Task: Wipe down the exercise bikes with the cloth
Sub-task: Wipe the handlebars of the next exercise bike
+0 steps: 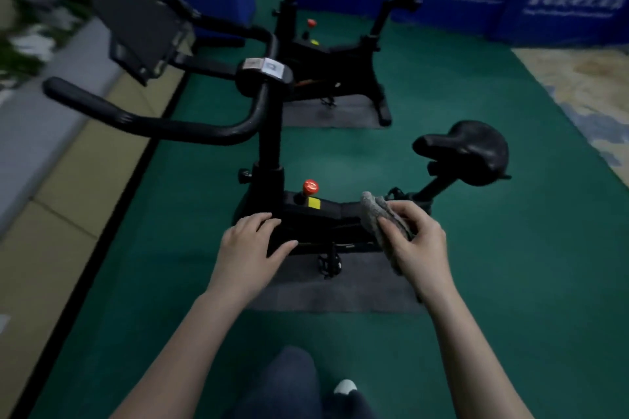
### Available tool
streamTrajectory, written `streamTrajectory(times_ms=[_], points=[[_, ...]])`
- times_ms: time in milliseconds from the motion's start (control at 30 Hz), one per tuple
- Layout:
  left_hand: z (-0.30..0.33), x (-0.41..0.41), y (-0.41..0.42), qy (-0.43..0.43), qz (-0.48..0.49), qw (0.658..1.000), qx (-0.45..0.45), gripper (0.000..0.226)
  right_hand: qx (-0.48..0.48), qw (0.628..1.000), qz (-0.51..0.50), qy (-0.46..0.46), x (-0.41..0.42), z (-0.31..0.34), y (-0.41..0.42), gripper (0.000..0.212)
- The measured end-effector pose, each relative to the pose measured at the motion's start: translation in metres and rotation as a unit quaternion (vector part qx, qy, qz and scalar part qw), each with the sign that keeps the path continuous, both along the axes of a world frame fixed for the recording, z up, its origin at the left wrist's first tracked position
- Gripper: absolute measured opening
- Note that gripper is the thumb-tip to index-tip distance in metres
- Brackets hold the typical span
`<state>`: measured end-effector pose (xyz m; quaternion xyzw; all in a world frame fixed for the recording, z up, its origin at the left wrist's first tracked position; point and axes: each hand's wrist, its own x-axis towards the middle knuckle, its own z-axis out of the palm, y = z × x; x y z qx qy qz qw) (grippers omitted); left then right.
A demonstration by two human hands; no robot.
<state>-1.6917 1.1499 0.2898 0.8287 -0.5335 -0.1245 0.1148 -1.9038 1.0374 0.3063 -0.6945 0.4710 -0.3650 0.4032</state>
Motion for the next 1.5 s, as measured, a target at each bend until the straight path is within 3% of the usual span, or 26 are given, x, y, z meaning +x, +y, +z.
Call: streamTrajectory(times_ms=[300,1033,1267,1500], points=[[0.015,0.016,0.019,-0.012,0.155,0.988,-0.023,0.061,-0.022,0.988,0.155,-0.014,0.06,0.013,-0.035,0.02],[0.028,0.098,-0.015,-0.034,0.328,0.942,-0.056,0.067,-0.014,0.943,0.321,-0.089,0.216,0.052,-0.113,0.019],[0.027,0.1,-0.021,-0.04,0.442,0.894,-0.068,0.065,-0.045,0.905,0.415,-0.081,0.272,0.056,-0.132,0.02],[0.033,0.098,-0.043,-0.06,0.54,0.835,-0.082,0.066,-0.051,0.844,0.529,-0.078,0.318,0.063,-0.16,0.017]])
